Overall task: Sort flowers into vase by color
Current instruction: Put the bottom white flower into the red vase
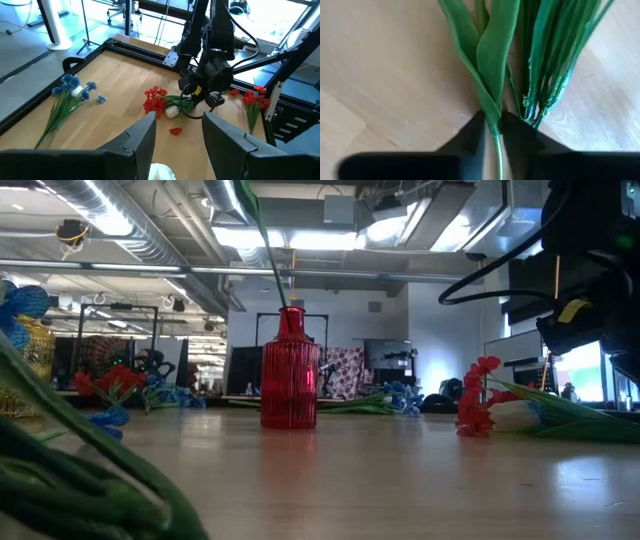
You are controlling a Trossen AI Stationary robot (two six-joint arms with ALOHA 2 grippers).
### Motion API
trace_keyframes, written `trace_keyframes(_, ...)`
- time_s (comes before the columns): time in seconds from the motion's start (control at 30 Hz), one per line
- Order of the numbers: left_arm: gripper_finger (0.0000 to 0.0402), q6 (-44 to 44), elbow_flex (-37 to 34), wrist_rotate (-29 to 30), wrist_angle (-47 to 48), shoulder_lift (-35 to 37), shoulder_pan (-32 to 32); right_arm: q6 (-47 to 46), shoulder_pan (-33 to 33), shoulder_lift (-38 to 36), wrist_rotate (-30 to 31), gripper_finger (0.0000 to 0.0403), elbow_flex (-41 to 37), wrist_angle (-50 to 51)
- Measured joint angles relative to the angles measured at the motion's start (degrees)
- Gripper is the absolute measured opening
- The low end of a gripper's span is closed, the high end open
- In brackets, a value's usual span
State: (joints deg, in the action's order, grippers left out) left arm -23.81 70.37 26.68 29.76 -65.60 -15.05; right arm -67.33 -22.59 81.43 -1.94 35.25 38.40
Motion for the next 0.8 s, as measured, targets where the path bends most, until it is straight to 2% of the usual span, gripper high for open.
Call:
trace_keyframes(0.07, 0.0156, 0.4, 0.0, 0.1, 0.2, 0.2, 0.0, 0.0, 0.0, 0.1, -0.3, 0.0014, 0.6, 0.2)
trace_keyframes(0.13, 0.0156, 0.4, 0.0, 0.0, 0.8, 1.5, 0.0, 0.1, 1.0, 0.2, -3.1, 0.0016, 2.5, 2.2)
trace_keyframes(0.27, 0.0156, 1.8, 0.1, 0.0, 0.4, 7.3, 0.0, 0.9, 2.9, -1.6, -15.9, 0.0016, 9.7, 6.2)
trace_keyframes(0.37, 0.0156, 4.3, 0.1, 3.3, -0.4, 11.2, 0.3, 2.1, 5.5, -2.7, -24.6, 0.0007, 14.8, 4.1)
trace_keyframes(0.5, 0.0156, 5.0, 0.1, 5.8, -2.4, 14.7, 1.0, 6.8, 9.9, -3.2, -30.3, 0.0013, 21.2, -5.3)
trace_keyframes(0.57, 0.0156, 5.0, 0.1, 5.5, -2.8, 15.7, 1.2, 11.0, 11.8, -3.1, -28.6, 0.0013, 23.9, -12.2)
trace_keyframes(0.6, 0.0156, 4.9, 0.1, 5.2, -3.1, 15.7, 1.2, 13.7, 12.6, -3.1, -25.9, 0.0012, 25.1, -16.8)
trace_keyframes(0.8, 0.0156, 4.6, 0.1, 1.7, -2.9, 15.3, 1.1, 35.7, 16.4, -3.2, -4.8, 0.0008, 28.1, -43.0)
